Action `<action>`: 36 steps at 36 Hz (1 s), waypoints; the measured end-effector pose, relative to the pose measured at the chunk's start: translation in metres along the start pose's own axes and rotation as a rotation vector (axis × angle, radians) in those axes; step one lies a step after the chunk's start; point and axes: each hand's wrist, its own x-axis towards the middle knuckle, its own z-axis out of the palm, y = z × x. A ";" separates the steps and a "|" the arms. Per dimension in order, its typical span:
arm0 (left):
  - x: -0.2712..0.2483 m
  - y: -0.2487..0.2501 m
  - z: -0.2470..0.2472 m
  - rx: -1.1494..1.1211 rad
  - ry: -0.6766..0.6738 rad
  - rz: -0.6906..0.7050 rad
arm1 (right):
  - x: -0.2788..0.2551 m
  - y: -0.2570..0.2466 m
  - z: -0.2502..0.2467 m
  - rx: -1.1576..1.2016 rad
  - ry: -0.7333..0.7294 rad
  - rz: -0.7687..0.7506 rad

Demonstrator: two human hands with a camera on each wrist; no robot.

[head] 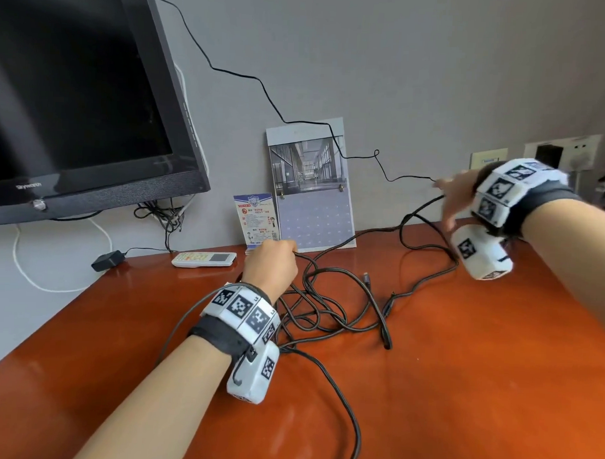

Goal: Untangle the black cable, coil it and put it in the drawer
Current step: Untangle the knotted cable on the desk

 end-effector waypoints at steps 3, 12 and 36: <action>-0.001 0.000 -0.002 0.019 0.003 0.029 | -0.006 -0.055 -0.012 -0.011 -0.039 -0.242; -0.007 0.003 -0.005 0.059 0.026 0.114 | -0.002 -0.153 0.005 0.048 0.081 -0.857; -0.009 0.012 -0.004 0.094 -0.026 0.146 | 0.018 -0.134 -0.006 0.418 0.474 -0.522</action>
